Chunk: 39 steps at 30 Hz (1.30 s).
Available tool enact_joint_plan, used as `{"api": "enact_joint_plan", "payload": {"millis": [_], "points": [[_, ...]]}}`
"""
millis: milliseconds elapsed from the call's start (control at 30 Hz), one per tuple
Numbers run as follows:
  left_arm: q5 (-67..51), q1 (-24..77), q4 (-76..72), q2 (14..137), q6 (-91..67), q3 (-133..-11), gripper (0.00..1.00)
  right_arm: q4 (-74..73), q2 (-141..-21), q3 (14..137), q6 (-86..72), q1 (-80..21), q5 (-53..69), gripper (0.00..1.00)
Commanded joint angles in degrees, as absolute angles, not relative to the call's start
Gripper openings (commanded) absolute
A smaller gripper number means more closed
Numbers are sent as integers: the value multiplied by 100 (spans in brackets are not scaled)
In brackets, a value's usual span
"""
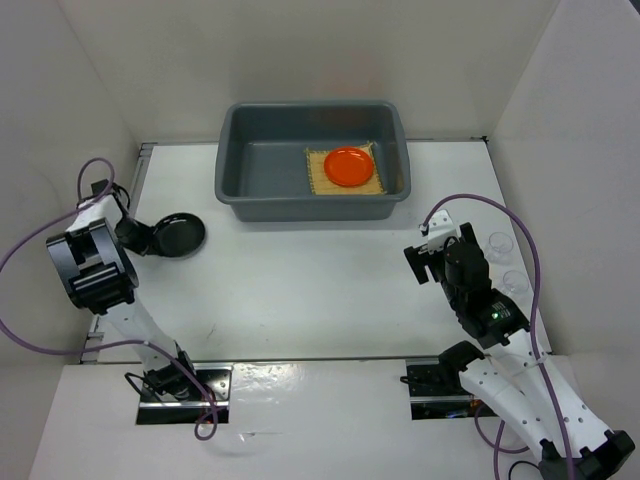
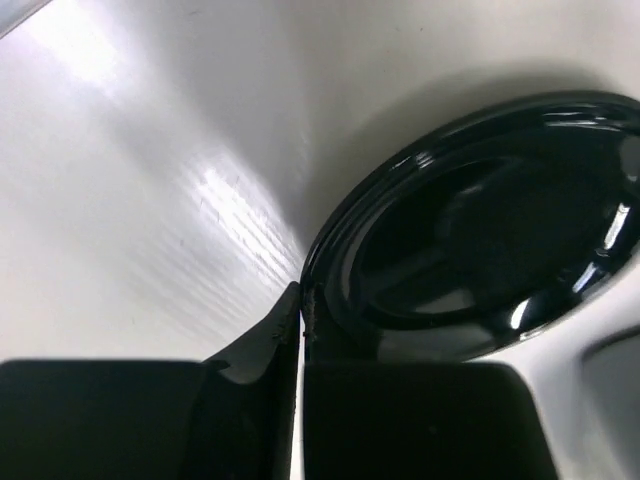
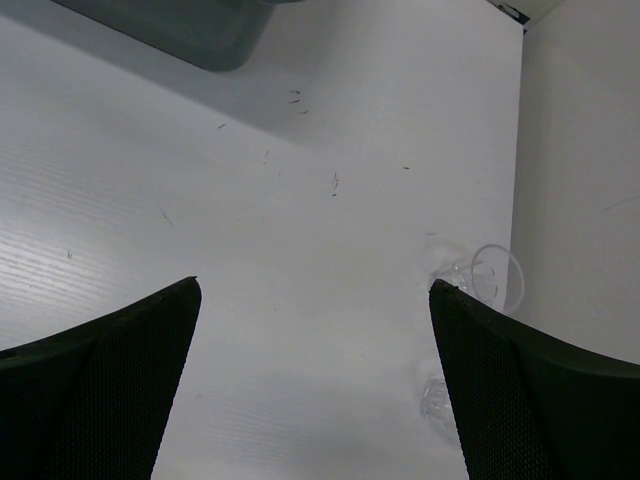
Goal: Place the mixed dishes into the plastic bin
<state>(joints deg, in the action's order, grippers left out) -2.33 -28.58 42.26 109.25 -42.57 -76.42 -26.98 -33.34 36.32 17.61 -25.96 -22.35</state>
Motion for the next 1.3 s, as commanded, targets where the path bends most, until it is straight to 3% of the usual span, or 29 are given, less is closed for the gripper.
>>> {"api": "enact_joint_plan", "payload": {"millis": [0, 133, 267, 400, 433, 533, 600, 833, 967, 1067, 1133, 1267], "points": [[115, -2874, 4482, 9989, -5006, -7927, 0, -2382, -3287, 3621, 1688, -2558, -2364, 99], [-316, -2874, 4413, 8801, -6132, -8350, 0, -2382, -3340, 3621, 1740, -2558, -2364, 99], [-982, -2743, 2486, 7621, -7206, -8007, 0, -2382, -3340, 3621, 1740, -2558, -2303, 99], [-2072, -2095, 2101, 8722, -6463, -9409, 0, -2382, -3340, 3621, 1740, -2558, -2303, 99], [-2440, -1944, 2101, 8962, -5921, -10248, 0, -2382, -3340, 3621, 1740, -2558, -2303, 99], [-2401, -1391, 3078, 9903, -5162, -11988, 0, -2382, -3340, 3621, 1740, -2558, -2303, 99], [-2180, -1222, 3628, 10387, -5002, -12531, 0, -2382, -3340, 3621, 1740, -2558, -2303, 99], [-1803, -1116, 3902, 10451, -5071, -11771, 0, -2382, -3182, 3621, 1740, -2558, -2303, 99], [-479, -1318, 4761, 10371, -5114, -11190, 0, -2382, -3182, 3621, 1740, -2558, -2303, 99], [-27, -1747, 4573, 9898, -5500, -9869, 23, -2382, -3182, 3621, 1740, -2558, -2303, 99], [-26, -1994, 4203, 9495, -5703, -9074, 49, -2382, -3182, 3621, 1740, -2558, -2303, 99], [141, -2434, 3737, 9316, -6275, -8069, 69, -2382, -3182, 3621, 1740, -2558, -2303, 99]]}}
